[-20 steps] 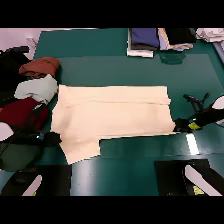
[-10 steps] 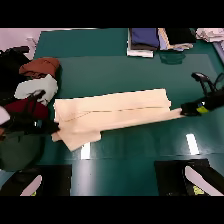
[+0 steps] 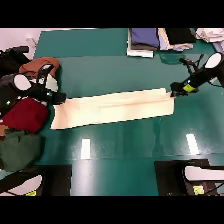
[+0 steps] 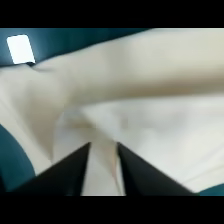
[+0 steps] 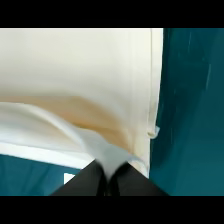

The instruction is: Fold the shirts.

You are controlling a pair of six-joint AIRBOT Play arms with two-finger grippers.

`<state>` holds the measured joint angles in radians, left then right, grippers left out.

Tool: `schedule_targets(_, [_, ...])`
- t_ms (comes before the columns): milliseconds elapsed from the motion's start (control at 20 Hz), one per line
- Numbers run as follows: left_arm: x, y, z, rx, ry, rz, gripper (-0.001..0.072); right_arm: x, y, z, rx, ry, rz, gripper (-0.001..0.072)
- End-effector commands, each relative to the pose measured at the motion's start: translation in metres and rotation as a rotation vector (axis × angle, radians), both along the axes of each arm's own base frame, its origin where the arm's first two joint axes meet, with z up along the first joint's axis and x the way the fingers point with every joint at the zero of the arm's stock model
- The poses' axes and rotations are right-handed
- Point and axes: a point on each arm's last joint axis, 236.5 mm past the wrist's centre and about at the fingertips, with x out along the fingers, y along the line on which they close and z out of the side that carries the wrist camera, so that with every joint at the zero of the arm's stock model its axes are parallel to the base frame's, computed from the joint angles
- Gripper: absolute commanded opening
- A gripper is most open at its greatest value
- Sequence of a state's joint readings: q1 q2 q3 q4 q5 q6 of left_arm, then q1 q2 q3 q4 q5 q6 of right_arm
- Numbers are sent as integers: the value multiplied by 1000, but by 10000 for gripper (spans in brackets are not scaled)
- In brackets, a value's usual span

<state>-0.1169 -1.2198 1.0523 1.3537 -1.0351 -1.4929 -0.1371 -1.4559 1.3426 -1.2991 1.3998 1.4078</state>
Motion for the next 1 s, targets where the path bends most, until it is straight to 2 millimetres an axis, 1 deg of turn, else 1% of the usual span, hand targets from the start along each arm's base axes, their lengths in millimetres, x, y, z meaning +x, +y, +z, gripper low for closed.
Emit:
schedule_targets(0, [20, -1, -7, -11, -21, 31, 567, 40, 21, 4, 112, -57, 1, 365])
schedule_targets(50, [22, -1, -4, -11, -26, 32, 568, 46, 20, 6, 109, -68, 8, 458])
schedule_targets(100, [23, -2, -1, -16, -28, 36, 568, 46, 19, 6, 108, -69, 27, 523])
schedule_targets(150, [24, -4, 2, -27, -26, 44, 537, 43, 17, 5, 108, -63, 44, 524])
schedule_targets(250, [23, -12, 7, -72, -18, 55, 170, 29, 4, -8, 119, -10, 29, 525])
schedule_targets(300, [23, -16, 7, -91, -14, 58, 28, 20, -5, -18, 133, 20, -3, 534])
schedule_targets(350, [22, -20, 9, -111, -12, 61, 24, 12, -15, -28, 149, 49, -43, 535])
schedule_targets(400, [22, -24, 10, -132, -9, 65, 24, 3, -23, -36, 184, 72, -82, 587])
schedule_targets(450, [22, -30, 12, -159, -6, 70, 24, -4, -29, -44, 240, 85, -132, 625])
schedule_targets(550, [25, -42, 16, -226, -4, 87, 24, -13, -37, -56, 340, 97, -229, 625])
schedule_targets(600, [27, -48, 18, -254, -8, 93, 24, -17, -37, -63, 374, 99, -258, 623])
schedule_targets(700, [30, -63, 17, -257, -30, 68, 23, -22, -26, -73, 425, 98, -274, 601])
schedule_targets(750, [29, -76, 16, -259, -39, 43, 23, -22, -18, -77, 433, 97, -266, 567])
schedule_targets(800, [28, -90, 13, -259, -43, 15, 23, -22, -9, -82, 434, 92, -254, 557])
schedule_targets(850, [25, -106, 10, -261, -44, -13, 23, -20, 0, -86, 417, 84, -230, 465])
schedule_targets(950, [23, -135, 1, -273, -49, -39, 23, -8, 17, -87, 389, 46, -179, 234])
